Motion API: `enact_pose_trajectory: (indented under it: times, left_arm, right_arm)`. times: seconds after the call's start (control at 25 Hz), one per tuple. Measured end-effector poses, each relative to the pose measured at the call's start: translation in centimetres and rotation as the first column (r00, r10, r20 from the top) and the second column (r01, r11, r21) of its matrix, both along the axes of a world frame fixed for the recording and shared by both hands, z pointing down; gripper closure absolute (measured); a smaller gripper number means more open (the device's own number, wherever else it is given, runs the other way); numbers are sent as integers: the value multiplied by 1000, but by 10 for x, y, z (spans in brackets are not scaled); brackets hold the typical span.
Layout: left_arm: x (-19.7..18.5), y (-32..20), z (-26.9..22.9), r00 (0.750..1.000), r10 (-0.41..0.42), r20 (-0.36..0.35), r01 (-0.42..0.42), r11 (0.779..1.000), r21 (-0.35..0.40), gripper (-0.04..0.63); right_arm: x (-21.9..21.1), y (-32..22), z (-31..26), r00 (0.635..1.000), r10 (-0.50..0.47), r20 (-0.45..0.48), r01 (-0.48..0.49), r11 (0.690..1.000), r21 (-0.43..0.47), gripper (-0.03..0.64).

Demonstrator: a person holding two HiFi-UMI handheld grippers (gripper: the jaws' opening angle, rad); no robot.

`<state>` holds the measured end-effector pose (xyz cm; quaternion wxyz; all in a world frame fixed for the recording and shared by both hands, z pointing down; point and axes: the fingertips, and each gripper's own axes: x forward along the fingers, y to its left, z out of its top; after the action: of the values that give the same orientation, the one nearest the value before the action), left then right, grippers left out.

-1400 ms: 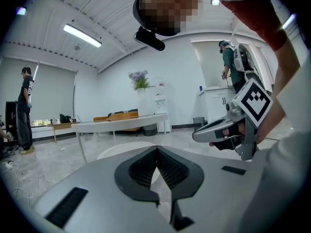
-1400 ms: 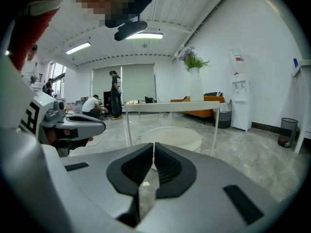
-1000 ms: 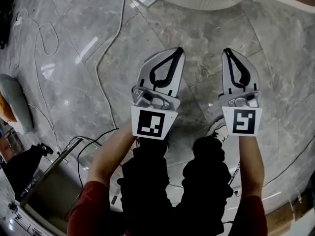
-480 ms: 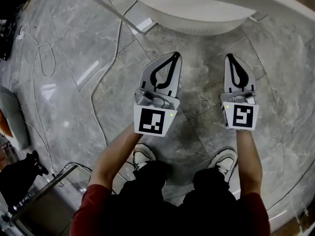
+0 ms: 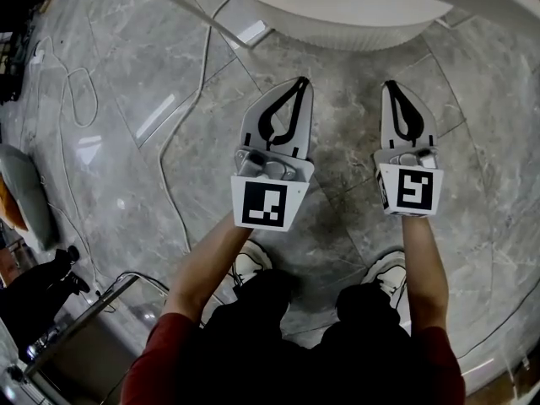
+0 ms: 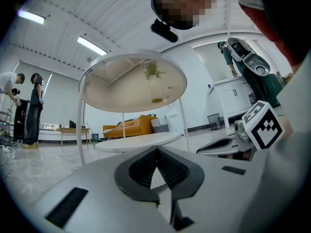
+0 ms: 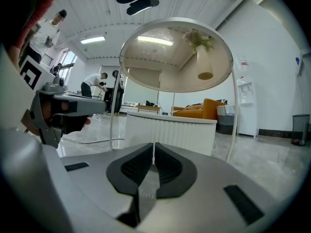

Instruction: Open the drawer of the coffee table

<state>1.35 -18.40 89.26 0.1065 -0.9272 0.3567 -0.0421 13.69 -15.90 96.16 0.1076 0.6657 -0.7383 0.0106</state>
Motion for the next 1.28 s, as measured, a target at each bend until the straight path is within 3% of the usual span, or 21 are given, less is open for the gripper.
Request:
enact_pose_trajectory:
  times: [0.16,0.24,0.28,0.32,0.36,0.44,0.48,0.52,0.72,0.84,1.04,1.28]
  left_arm:
    - [0,-1,2,1000,0,4,0,1000,-2,581]
    - [-1,-3,7,1000,-7,10,7,1000,-25,581]
    - [-2,-4,8,1000,-10,9,11,999,-35,581]
    - [-2,-4,8,1000,-12,7,12,999,-39,581]
    - [-2,-4,8,1000,-11,7,11,999,-34,581]
    - [-1,-6,7,1000,-8,9,8,1000,-21,581]
    - [0,-7,8,1000,-7,12,7,1000,-16,581]
    - [-1,-8,9,1000,-8,15,8,1000,-15,581]
    - [-5,-14,13,1000,-28,15,28,999,-35,581]
    - [-5,-16,15,999,-35,7,35,999,-42,581]
    - [-7,-16,22,999,-44,14,45,997,-62,581]
    - [-9,-13,23,999,-52,5,52,997,-61,581]
  right_arm:
    - [3,-3,6,984,-21,175,18,1000,22,590]
    - [6,-6,16,942,-18,335,22,1000,-6,528]
    - [6,-8,21,903,-19,430,31,999,-21,490]
    - [6,-11,25,845,-22,535,45,999,-30,455]
    - [6,-15,28,761,-32,648,63,998,-25,420]
    - [8,-24,23,533,-97,841,93,994,55,358]
    - [9,-30,18,430,-142,891,94,989,113,333]
    - [12,-36,17,359,-170,918,84,985,150,317]
    - [33,-51,59,117,-102,988,-24,994,106,281]
    - [44,-59,73,-57,-136,989,-84,988,131,278]
    - [63,-72,85,-201,-232,952,-156,967,203,278]
    - [66,-77,77,-257,-309,916,-167,947,273,279]
